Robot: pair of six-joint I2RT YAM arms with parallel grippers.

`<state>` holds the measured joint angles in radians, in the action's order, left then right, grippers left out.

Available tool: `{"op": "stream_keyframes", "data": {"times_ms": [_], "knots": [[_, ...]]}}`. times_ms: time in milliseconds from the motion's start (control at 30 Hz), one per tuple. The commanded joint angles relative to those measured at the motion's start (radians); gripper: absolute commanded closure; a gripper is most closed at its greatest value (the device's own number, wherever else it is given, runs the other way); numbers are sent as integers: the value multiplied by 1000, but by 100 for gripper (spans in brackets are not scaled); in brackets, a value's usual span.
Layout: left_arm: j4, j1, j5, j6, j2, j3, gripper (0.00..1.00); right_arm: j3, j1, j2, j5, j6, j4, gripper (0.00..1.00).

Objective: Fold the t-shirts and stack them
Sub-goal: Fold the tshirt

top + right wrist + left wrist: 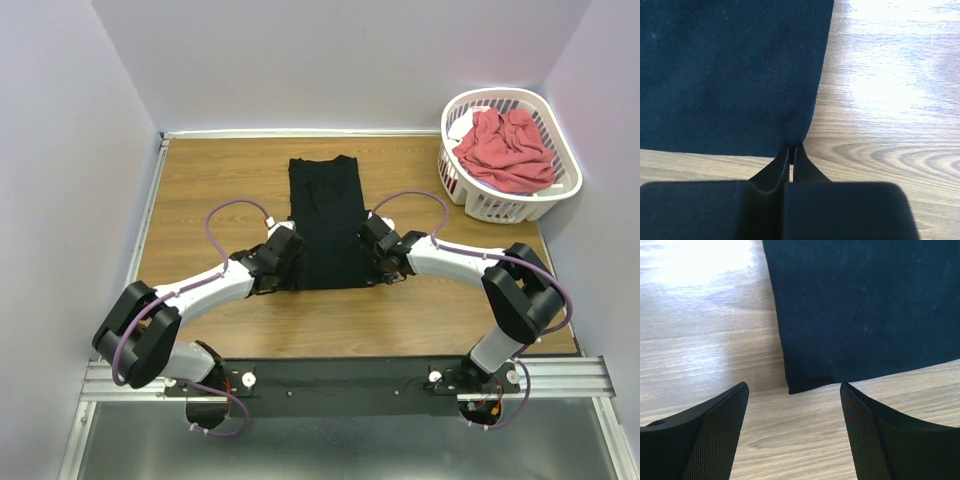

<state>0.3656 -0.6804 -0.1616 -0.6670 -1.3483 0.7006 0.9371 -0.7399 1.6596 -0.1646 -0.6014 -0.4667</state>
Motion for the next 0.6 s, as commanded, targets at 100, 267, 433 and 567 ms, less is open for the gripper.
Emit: {"op": "stream_keyframes", "data": {"times_ms": [100, 267, 433, 567], "knots": [[21, -25, -29, -19, -57, 45, 20, -75, -19, 89, -41, 8, -107, 100], [29, -27, -35, -28, -89, 69, 30, -77, -27, 80, -55, 15, -104, 100], [50, -30, -36, -22, -132, 100, 43, -77, -29, 77, -61, 15, -93, 99], [70, -33, -50, -22, -152, 106, 48, -81, -32, 68, -62, 15, -87, 100]]}}
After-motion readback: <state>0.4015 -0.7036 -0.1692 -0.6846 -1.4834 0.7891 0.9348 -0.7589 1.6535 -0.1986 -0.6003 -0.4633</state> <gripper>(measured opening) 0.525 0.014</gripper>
